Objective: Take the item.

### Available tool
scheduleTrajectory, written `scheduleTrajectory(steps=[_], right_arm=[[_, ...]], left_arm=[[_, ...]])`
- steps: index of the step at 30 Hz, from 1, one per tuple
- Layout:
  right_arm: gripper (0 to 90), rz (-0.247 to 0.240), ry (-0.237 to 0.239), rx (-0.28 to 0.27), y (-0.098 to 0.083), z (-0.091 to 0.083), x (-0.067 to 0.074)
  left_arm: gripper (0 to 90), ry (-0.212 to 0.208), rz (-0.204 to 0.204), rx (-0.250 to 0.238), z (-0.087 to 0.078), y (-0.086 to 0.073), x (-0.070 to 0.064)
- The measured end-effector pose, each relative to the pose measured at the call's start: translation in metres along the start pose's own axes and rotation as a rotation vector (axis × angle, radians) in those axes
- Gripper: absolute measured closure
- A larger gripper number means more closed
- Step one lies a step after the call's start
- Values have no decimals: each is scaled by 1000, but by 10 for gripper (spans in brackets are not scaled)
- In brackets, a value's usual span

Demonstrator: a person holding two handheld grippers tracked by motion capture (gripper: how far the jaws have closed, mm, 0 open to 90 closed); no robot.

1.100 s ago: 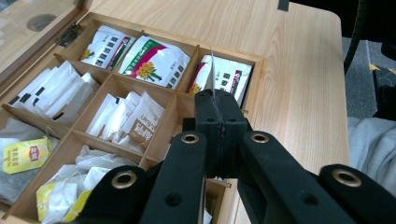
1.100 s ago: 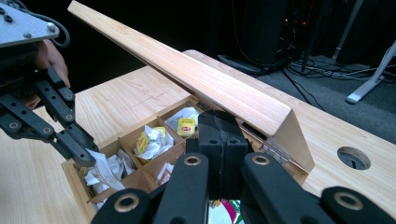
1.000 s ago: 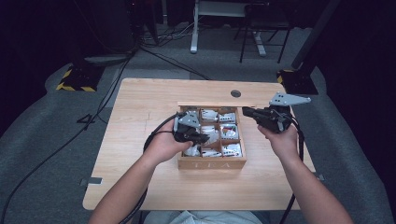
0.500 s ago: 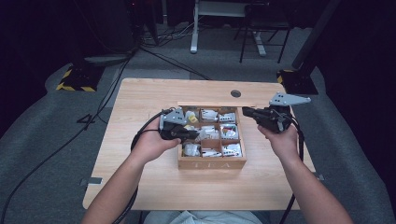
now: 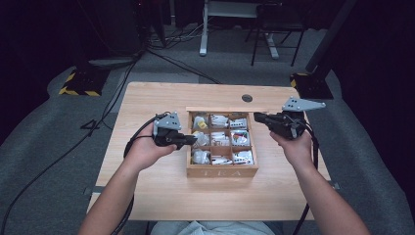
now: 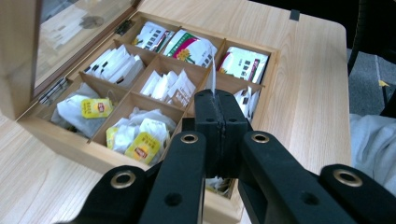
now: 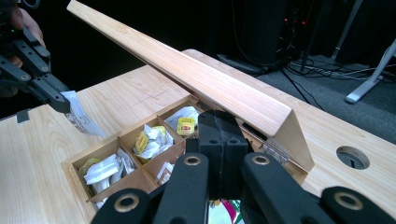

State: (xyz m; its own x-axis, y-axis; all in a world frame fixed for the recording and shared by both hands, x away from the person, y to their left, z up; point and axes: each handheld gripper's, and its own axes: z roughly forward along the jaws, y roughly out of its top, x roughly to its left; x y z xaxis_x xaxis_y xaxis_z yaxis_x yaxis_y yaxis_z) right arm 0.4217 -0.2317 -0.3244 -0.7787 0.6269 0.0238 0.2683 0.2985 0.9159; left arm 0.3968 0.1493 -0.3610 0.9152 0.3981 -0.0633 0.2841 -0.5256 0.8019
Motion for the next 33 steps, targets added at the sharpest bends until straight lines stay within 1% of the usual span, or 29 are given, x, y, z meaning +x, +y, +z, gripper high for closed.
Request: scheduleTrajectory(steps=[4, 5, 8, 12, 14, 16, 20, 21, 22, 29, 32, 33], right_arm=[[900, -1, 0, 0, 0, 0, 0], [899, -9, -4, -1, 0, 0, 0], [900, -13, -4, -2, 0, 0, 0], [899, -11, -3, -3, 0, 0, 0], [900, -11, -3, -3, 0, 0, 0], [900, -10, -2, -3, 0, 0, 0], [899, -9, -1, -4, 0, 0, 0], [900, -9, -1, -4, 0, 0, 0], [899, -9, -1, -4, 0, 0, 0], [900, -9, 1, -5, 0, 0, -1], [899, -8, -1, -4, 0, 0, 0], [899, -9, -1, -4, 0, 1, 0]], left_arm=[[896, 12, 4, 15, -4, -5, 2], [896, 14, 2, 14, -6, -7, 2], [896, 22, -1, 14, -10, -10, 4], [896, 33, -19, 2, -19, -16, 8], [896, 39, -30, -11, -24, -19, 11], [896, 44, -33, -17, -28, -22, 14], [896, 70, -36, -7, -33, -28, 17], [896, 87, -36, -1, -36, -31, 19], [896, 87, -36, -1, -36, -31, 19], [896, 123, -50, 2, -45, -40, 27], [895, 131, -44, 3, -48, -44, 30], [895, 136, -48, 0, -48, -45, 31]])
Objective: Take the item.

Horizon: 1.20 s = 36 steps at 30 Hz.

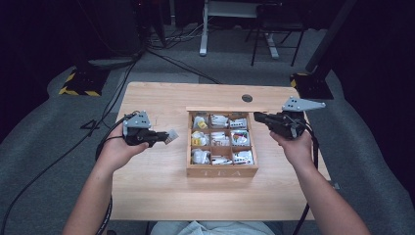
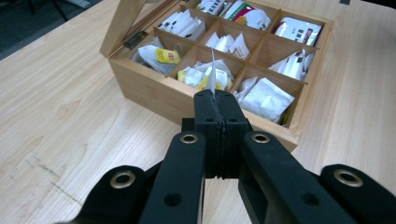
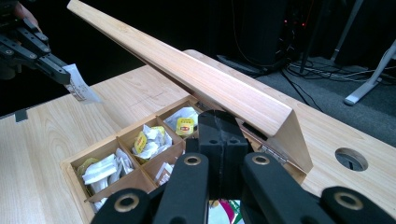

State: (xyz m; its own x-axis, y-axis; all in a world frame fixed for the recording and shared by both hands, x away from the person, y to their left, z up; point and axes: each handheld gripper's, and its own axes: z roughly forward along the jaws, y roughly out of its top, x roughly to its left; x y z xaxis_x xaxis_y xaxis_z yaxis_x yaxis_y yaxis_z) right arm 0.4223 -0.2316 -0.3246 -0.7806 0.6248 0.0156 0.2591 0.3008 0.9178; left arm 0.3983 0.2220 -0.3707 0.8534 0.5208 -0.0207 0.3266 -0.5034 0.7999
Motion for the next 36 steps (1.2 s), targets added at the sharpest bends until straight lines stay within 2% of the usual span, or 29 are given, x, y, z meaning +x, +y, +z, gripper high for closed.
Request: scheduleTrajectory(steps=[6, 10, 18, 21, 25, 36], right_arm=[[900, 0, 0, 3, 0, 0, 0], [900, -4, -2, 3, 1, 0, 0], [900, -5, -1, 8, 2, 1, -1], [899, -3, -1, 9, 2, 2, -1], [899, -4, 0, 16, 1, 4, -1], [899, 4, 0, 21, 0, 5, -2]], left_arm=[[892, 26, -6, -4, -1, -11, 9], [892, 40, -38, -6, -3, -19, 16], [892, 48, -72, 10, -4, -35, 29], [893, 72, -87, 32, -2, -41, 36], [893, 70, -111, 44, 0, -50, 42], [893, 85, -124, 93, 8, -71, 53]])
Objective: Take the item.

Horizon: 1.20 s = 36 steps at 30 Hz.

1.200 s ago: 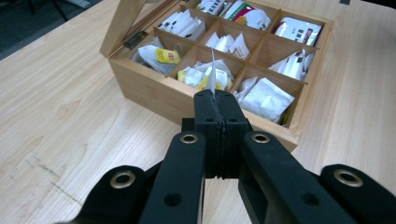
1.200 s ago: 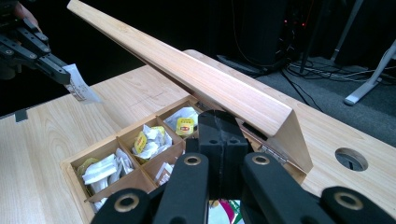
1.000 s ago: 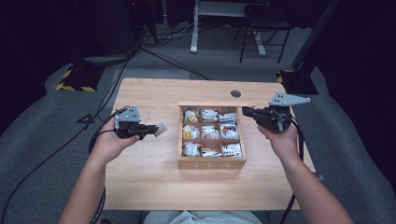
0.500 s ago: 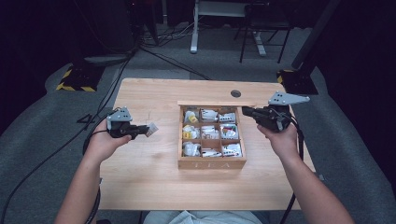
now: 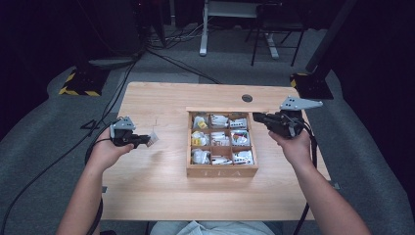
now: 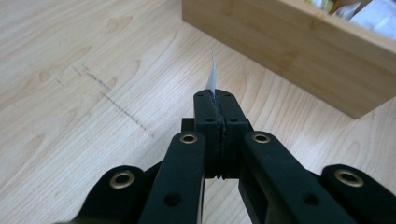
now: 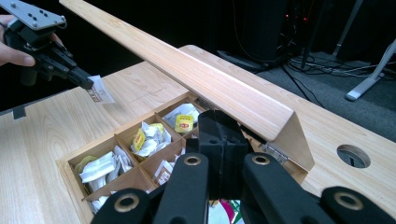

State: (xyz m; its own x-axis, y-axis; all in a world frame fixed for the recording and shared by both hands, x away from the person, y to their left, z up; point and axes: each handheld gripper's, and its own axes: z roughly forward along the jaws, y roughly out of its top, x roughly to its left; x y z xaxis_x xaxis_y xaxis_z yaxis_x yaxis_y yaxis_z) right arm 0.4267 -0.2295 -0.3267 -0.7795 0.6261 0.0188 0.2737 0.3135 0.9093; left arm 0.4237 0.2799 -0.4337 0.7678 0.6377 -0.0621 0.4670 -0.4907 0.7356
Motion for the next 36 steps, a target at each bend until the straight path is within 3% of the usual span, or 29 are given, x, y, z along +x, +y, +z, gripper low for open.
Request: scheduleTrajectory(steps=[9, 16, 22, 25, 29, 36], right_arm=[[899, 3, 1, 0, 0, 0, 0], [899, 6, 3, -1, -1, 0, 0], [899, 7, 1, -3, -1, 0, 0], [899, 8, 1, -3, -1, 0, 0], [899, 9, 4, -3, -1, 0, 0], [899, 9, 4, -3, -1, 0, 0]], left_arm=[[892, -42, -40, -22, 7, -8, 5], [887, -45, -48, -10, 12, -11, 6], [799, -39, -32, 4, 16, -9, -1], [744, -54, -46, 3, 17, -7, -4], [640, -63, -53, -28, 16, -4, -9], [600, -80, -40, -47, 10, 3, -20]])
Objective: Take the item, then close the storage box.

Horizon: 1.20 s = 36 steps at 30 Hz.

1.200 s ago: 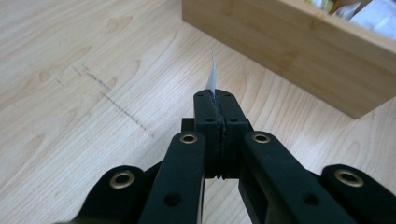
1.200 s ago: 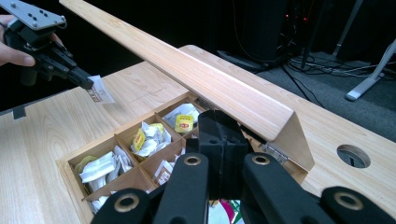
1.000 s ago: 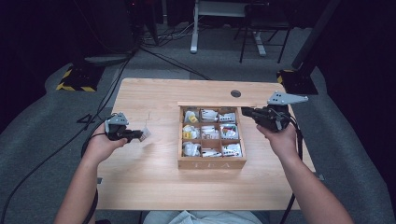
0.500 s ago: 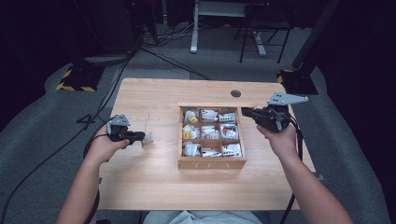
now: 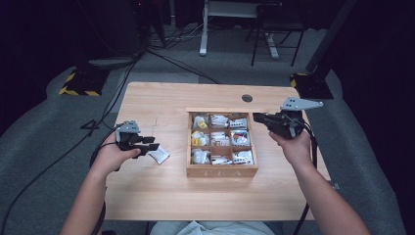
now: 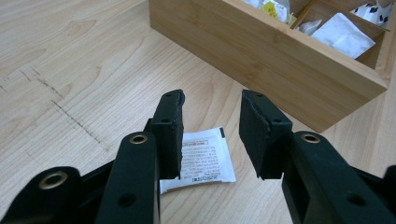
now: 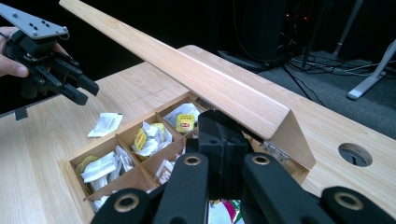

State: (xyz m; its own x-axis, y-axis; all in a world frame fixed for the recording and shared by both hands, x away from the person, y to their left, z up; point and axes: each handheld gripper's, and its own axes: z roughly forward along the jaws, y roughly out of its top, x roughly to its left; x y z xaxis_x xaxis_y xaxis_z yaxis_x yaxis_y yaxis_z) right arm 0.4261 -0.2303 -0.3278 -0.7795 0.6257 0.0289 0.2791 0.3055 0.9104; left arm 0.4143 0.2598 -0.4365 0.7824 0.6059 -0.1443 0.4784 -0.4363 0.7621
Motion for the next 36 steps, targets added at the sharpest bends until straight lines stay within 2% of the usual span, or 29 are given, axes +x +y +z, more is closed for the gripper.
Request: scheduleTrajectory(steps=[5, 7, 9, 12, 18, 21, 23, 24, 31, 36], right_arm=[[899, 0, 2, 2, 0, 0, 0], [899, 2, 5, 1, 0, 0, 0], [899, 3, 4, -1, 0, 0, 0], [899, 5, 4, -2, 0, 0, -1], [899, 8, 4, 3, 0, 0, 0], [899, 8, 7, 3, -1, 0, 0], [899, 9, 8, 3, -1, 0, 0], [899, 8, 8, 2, -2, 0, 0], [899, 15, 13, 8, -4, 0, 2], [899, 20, 18, 11, -5, -1, 3]], left_arm=[[579, -1, 18, -15, -6, 3, -11], [562, 3, 30, -20, -10, 3, -21], [559, 2, 30, -26, -11, 3, -24], [557, -22, 30, -62, -13, 0, -34], [539, -11, 33, -66, -14, -7, -48], [534, -22, 32, -79, -13, -12, -55], [529, -45, 27, -98, -11, -15, -59], [525, -54, 28, -100, -9, -18, -63], [507, -35, 51, -75, -1, -33, -77], [499, -55, 46, -61, 7, -44, -83]])
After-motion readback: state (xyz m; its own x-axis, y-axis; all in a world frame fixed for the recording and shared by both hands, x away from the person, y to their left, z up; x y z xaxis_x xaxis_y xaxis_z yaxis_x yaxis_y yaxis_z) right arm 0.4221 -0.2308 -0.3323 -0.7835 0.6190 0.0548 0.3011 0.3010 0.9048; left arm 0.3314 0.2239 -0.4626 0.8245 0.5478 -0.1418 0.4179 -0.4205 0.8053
